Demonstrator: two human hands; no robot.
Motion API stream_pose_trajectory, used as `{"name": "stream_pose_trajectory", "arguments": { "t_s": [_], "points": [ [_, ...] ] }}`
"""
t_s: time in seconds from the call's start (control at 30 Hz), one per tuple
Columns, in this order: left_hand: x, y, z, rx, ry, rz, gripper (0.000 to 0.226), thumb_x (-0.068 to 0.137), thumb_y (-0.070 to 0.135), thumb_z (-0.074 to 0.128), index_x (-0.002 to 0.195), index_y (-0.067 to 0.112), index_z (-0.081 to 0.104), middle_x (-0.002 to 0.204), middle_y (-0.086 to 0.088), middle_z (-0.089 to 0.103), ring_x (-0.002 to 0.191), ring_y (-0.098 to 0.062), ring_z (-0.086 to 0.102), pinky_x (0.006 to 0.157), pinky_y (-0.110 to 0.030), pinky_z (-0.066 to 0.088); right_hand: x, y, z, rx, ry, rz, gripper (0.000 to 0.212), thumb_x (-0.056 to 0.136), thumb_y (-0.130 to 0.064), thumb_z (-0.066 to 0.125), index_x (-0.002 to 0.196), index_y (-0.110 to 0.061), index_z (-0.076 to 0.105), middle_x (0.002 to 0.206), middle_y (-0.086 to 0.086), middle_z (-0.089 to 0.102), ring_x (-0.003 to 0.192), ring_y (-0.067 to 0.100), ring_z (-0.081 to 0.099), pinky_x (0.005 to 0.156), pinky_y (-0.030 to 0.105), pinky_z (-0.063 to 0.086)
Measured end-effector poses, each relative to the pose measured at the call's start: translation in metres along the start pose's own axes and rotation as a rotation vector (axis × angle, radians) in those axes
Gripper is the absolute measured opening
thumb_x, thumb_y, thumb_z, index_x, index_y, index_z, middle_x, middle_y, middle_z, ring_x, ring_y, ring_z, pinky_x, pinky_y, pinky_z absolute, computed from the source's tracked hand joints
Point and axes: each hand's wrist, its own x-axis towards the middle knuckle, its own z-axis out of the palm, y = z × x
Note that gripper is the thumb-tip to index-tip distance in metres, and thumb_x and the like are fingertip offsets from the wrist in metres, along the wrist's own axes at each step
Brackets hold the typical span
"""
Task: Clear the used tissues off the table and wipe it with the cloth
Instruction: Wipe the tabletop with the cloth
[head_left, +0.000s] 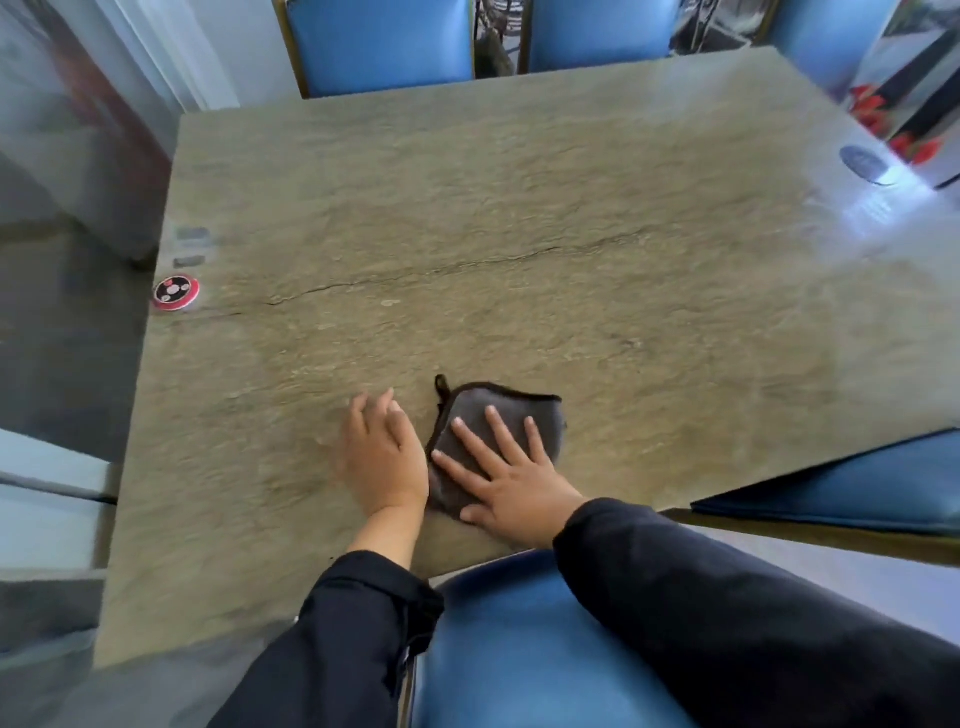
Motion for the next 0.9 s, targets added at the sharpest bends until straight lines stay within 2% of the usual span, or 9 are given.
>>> {"name": "stream_pose_trajectory", "arguments": {
  "t_s": [0.1,0.2,0.3,0.4,0.57,0.63,0.73,0.8,0.9],
  "points": [
    [-0.008,0.026,0.012,-0.013,0.001,0.059,0.065,0.089,0.046,0.01,0.123,0.022,0.06,0.141,-0.001,0.048,0.134,-0.021,0.039,0.115,-0.049,0.011,-0.028,0.018,0.001,-0.073,-0.117,-0.238,0.081,0.091,-0.052,0.043,0.142,-0.043,-0.019,0.15,-0.007,-0.03,0.135,0.03,-0.033,0.107,0.061,-0.012],
    [-0.018,0.045,0.029,0.043,-0.101,0.2,0.058,0.092,0.042,0.015,0.127,0.023,0.057,0.145,0.001,0.044,0.138,-0.018,0.034,0.116,-0.051,0.007,-0.06,0.059,-0.01,-0.082,-0.237,-0.171,0.098,0.086,-0.047,0.058,0.134,-0.047,-0.027,0.143,-0.01,-0.04,0.135,0.026,-0.037,0.109,0.056,-0.014],
    [-0.036,0.063,0.051,0.183,-0.343,0.438,0.052,0.097,0.042,0.018,0.141,0.028,0.04,0.157,0.006,0.023,0.145,-0.014,0.017,0.117,-0.053,0.002,-0.092,0.103,-0.005,-0.092,-0.262,0.042,0.099,0.086,-0.052,0.056,0.131,-0.046,-0.032,0.141,-0.008,-0.043,0.133,0.025,-0.038,0.112,0.058,-0.009],
    [-0.057,0.079,0.07,0.343,-0.509,0.586,0.051,0.099,0.043,0.02,0.15,0.037,0.013,0.16,0.012,-0.002,0.147,-0.011,-0.007,0.112,-0.056,-0.014,-0.116,0.13,-0.005,-0.02,-0.31,0.26,0.101,0.084,-0.056,0.056,0.13,-0.047,-0.034,0.141,-0.009,-0.044,0.131,0.023,-0.04,0.115,0.059,-0.004],
    [-0.07,0.086,0.081,0.486,-0.499,0.613,0.053,0.098,0.048,0.02,0.149,0.042,0.004,0.16,0.011,-0.009,0.146,-0.015,-0.014,0.109,-0.062,-0.015,-0.116,0.116,-0.005,0.156,-0.328,0.496,0.101,0.083,-0.061,0.053,0.143,-0.04,-0.026,0.15,-0.004,-0.039,0.137,0.032,-0.035,0.111,0.064,-0.005],
    [-0.072,0.085,0.082,0.482,-0.476,0.605,0.053,0.098,0.047,0.022,0.149,0.042,0.007,0.16,0.012,-0.006,0.147,-0.015,-0.012,0.11,-0.062,-0.013,-0.111,0.109,-0.002,0.204,-0.308,0.509,0.09,0.086,-0.067,0.039,0.144,-0.04,-0.024,0.15,-0.003,-0.039,0.136,0.033,-0.036,0.111,0.064,-0.01],
    [-0.074,0.091,0.084,0.466,-0.448,0.558,0.049,0.098,0.042,0.025,0.147,0.042,0.017,0.159,0.012,0.003,0.147,-0.014,-0.007,0.11,-0.064,-0.011,-0.113,0.121,-0.001,0.206,-0.248,0.478,0.064,0.095,-0.06,0.021,0.141,-0.049,-0.021,0.152,-0.01,-0.034,0.139,0.027,-0.034,0.111,0.062,-0.012],
    [-0.075,0.101,0.088,0.468,-0.419,0.514,0.047,0.098,0.04,0.028,0.145,0.041,0.024,0.159,0.011,0.009,0.148,-0.017,-0.002,0.109,-0.066,-0.011,-0.112,0.136,0.0,0.202,-0.201,0.495,0.061,0.096,-0.059,0.02,0.14,-0.052,-0.02,0.153,-0.013,-0.032,0.14,0.024,-0.033,0.111,0.062,-0.012],
    [-0.078,0.118,0.103,0.482,-0.436,0.468,0.05,0.098,0.043,0.024,0.146,0.043,0.015,0.16,0.012,0.001,0.147,-0.023,-0.01,0.11,-0.066,-0.01,-0.105,0.165,0.0,0.239,-0.124,0.599,0.061,0.094,-0.063,0.018,0.141,-0.053,-0.019,0.153,-0.015,-0.03,0.14,0.023,-0.033,0.109,0.063,-0.016]
  ]
}}
